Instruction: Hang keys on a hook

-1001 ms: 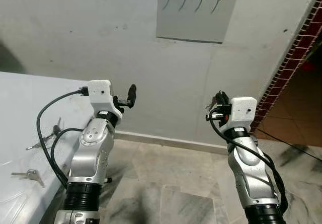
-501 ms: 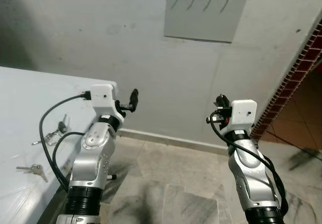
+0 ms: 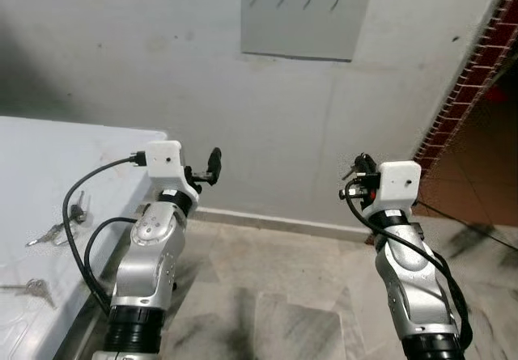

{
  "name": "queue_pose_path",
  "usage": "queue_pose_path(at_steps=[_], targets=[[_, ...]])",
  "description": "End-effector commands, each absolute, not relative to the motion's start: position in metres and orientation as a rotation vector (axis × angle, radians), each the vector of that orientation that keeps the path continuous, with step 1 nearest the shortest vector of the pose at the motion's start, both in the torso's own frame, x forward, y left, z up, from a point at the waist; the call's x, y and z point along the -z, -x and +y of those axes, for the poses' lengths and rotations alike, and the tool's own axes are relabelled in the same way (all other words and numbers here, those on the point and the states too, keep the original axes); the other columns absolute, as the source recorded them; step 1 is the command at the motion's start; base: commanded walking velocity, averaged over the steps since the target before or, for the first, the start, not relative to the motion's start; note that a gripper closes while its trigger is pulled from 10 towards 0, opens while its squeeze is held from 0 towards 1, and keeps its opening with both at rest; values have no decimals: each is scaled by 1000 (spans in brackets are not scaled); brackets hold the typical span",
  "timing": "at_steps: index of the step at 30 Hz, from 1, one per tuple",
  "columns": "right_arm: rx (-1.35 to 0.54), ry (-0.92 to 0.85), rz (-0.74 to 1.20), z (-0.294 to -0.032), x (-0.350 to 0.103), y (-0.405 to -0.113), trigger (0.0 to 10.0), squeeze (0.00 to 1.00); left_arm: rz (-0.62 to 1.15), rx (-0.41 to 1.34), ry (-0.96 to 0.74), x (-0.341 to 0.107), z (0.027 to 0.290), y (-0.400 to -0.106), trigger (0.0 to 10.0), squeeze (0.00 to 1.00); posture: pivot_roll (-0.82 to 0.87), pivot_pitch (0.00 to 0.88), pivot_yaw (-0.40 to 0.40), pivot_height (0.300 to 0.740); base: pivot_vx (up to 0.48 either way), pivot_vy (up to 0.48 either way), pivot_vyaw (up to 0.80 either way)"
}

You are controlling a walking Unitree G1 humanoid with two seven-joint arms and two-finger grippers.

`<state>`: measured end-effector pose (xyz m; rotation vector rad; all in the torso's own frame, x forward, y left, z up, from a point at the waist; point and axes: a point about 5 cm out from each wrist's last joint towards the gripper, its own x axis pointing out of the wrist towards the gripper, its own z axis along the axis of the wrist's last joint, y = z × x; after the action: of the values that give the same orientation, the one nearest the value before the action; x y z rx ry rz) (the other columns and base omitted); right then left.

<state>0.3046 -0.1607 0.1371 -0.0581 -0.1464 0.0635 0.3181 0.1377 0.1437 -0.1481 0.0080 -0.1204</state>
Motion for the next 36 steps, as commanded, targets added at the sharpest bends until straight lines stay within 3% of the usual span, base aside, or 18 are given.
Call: queue_pose_path(at_steps=[1,12,20,27,36], targets=[[-67,53,-179,-160,-142,-305,10000,0,5,119,121,-147,139,-316,10000,0,18,21,75,732,0,0,0],[-27,41,-196,-158,-142,-299,10000,0,6,160,72,-154,144,-327,10000,0,-18,30,124,732,0,0,0],[29,60,-202,-170,-143,-290,10000,0,16,241,81,-150,116,-332,10000,0,-106,26,145,732,0,0,0],[72,73,-199,-180,-144,-282,10000,0,12,296,96,-151,100,-339,10000,0,-148,26,139,732,0,0,0],[34,74,-207,-176,-151,-289,10000,0,-23,270,106,-157,113,-345,10000,0,-114,14,87,732,0,0,0]])
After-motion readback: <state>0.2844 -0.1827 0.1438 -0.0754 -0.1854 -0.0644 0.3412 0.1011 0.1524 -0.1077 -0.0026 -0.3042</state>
